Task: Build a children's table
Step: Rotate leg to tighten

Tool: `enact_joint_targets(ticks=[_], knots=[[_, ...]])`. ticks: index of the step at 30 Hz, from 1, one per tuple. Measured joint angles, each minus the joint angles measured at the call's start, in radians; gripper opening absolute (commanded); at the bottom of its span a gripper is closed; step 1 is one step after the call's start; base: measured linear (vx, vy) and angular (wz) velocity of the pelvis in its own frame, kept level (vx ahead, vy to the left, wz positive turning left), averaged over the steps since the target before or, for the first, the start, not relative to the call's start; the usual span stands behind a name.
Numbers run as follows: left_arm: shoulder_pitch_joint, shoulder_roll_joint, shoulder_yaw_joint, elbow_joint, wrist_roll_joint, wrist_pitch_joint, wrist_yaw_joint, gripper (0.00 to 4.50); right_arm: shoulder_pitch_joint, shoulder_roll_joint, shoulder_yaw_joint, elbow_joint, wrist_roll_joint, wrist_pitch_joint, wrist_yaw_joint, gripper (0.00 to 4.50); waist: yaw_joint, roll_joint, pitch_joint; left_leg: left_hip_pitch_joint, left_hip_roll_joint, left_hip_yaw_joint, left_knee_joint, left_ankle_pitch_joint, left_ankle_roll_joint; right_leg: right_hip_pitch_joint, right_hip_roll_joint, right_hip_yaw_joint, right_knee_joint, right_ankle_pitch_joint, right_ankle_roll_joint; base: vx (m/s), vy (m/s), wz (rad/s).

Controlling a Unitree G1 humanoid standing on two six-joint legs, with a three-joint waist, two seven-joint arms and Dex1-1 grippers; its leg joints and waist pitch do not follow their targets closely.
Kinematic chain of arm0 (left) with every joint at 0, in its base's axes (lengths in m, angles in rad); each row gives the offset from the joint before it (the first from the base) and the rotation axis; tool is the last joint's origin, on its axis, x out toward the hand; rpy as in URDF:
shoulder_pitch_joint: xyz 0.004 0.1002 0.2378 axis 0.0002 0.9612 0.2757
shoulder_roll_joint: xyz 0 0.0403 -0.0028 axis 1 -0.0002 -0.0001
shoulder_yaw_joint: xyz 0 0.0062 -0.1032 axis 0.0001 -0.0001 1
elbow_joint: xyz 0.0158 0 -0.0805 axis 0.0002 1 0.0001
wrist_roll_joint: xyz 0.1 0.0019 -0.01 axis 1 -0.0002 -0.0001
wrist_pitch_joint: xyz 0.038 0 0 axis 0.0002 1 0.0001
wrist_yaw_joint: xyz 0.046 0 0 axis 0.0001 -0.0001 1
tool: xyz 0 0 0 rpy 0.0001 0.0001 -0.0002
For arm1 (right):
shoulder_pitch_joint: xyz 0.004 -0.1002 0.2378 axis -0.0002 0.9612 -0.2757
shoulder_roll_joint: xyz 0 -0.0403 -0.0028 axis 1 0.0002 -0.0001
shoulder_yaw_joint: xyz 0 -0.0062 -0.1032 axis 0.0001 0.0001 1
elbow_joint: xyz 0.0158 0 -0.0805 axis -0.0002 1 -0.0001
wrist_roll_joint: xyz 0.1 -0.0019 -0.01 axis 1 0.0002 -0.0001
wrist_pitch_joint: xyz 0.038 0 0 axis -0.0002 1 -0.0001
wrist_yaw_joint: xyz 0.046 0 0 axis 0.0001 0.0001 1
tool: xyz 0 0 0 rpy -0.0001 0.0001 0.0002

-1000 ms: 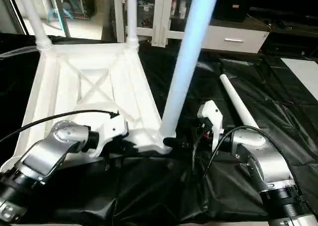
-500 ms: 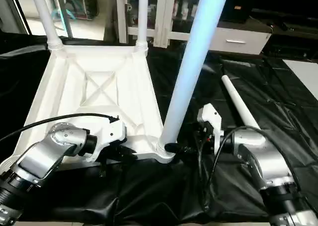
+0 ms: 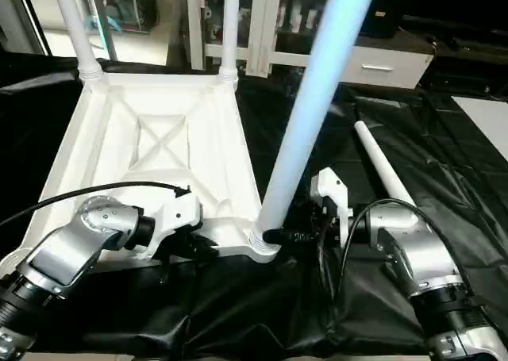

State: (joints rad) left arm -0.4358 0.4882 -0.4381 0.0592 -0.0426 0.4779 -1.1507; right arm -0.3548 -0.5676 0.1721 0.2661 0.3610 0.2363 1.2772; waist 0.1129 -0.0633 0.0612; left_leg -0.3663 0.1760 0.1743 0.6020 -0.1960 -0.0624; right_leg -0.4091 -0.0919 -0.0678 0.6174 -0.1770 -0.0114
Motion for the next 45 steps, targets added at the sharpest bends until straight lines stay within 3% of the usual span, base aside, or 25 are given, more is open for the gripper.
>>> enact_joint_targets(ticks=[5, 19, 21, 22, 25, 28, 32, 35, 45], knots=[[0.0, 0.002, -0.004, 0.0, 0.0, 0.0, -0.002, 0.0, -0.005, 0.0, 0.001, 0.011, -0.006, -0.014, 0.015, 2.04, 0.0, -0.001, -0.001, 0.001, 0.0, 0.0, 0.001, 0.0, 0.0, 0.001, 0.0, 0.0, 0.0, 0.0, 0.0, 0.0, 0.0, 0.0], [-0.001, 0.0, -0.003, 0.008, 0.002, 0.011, 0.011, 0.0, 0.0, 0.027, -0.001, 0.029, -0.034, -0.054, -0.019, 1.95, -0.003, -0.005, -0.003, 0.003, 0.0, 0.0, 0.001, 0.0, 0.0, 0.003, 0.0, 0.0, 0.002, 0.0, -0.001, 0.0, 0.0, 0.0], [-0.01, -0.023, 0.009, 0.04, 0.011, 0.024, 0.052, 0.0, -0.012, 0.059, -0.004, 0.066, -0.061, -0.073, -0.093, 1.94, -0.013, -0.006, -0.004, 0.008, 0.0, 0.0, 0.001, 0.001, -0.001, 0.01, 0.0, 0.0, 0.002, 0.001, -0.001, 0.0, 0.0, 0.0], [-0.025, -0.049, 0.018, 0.071, 0.025, 0.036, 0.093, 0.0, -0.035, 0.09, -0.005, 0.1, -0.083, -0.074, -0.168, 1.94, -0.027, -0.007, -0.004, 0.016, 0.0, 0.0, 0.001, 0.001, -0.002, 0.013, 0.0, 0.0, 0.001, -0.002, 0.003, -0.055, -0.001, -0.09], [-0.055, -0.119, 0.041, 0.128, 0.044, 0.086, 0.203, 0.0, -0.068, 0.163, -0.017, 0.145, -0.117, -0.055, -0.355, 1.93, -0.055, -0.008, -0.005, 0.016, 0.0, -0.002, 0.001, 0.001, -0.003, 0.013, 0.0, -0.003, -0.005, -0.002, 0.004, -0.037, 0.007, -0.08], [-0.076, -0.163, 0.065, 0.162, 0.048, 0.132, 0.276, 0.0, -0.076, 0.237, -0.039, 0.151, -0.131, -0.019, -0.508, 1.93, -0.069, -0.009, -0.005, 0.016, 0.0, -0.005, 0.001, 0.001, -0.003, 0.012, 0.0, -0.005, -0.008, -0.002, 0.004, -0.019, 0.004, -0.04], [-0.135, -0.265, 0.113, 0.247, 0.078, 0.199, 0.435, 0.0, -0.132, 0.448, -0.116, 0.225, -0.159, 0.004, -0.871, 1.93, -0.096, -0.009, -0.004, 0.013, 0.0, -0.009, 0.003, 0.002, -0.003, 0.006, -0.001, -0.012, -0.013, -0.002, 0.004, 0.0, 0.0, 0.0], [-0.155, -0.31, 0.129, 0.275, 0.09, 0.214, 0.514, 0.0, -0.171, 0.518, -0.141, 0.265, -0.164, 0.003, -1.011, 1.91, -0.103, -0.008, -0.005, 0.008, 0.0, -0.025, 0.003, 0.002, -0.004, 0.007, -0.001, -0.031, -0.028, 0.0, 0.0, 0.0, 0.0, 0.0], [-0.164, -0.322, 0.143, 0.279, 0.095, 0.214, 0.547, 0.0, -0.2, 0.56, -0.136, 0.282, -0.205, -0.011, -1.109, 1.9, -0.096, -0.008, -0.004, 0.01, 0.0, -0.024, -0.001, 0.001, -0.005, 0.005, -0.001, -0.028, -0.022, 0.024, -0.005, 0.0, 0.0, 0.0]])
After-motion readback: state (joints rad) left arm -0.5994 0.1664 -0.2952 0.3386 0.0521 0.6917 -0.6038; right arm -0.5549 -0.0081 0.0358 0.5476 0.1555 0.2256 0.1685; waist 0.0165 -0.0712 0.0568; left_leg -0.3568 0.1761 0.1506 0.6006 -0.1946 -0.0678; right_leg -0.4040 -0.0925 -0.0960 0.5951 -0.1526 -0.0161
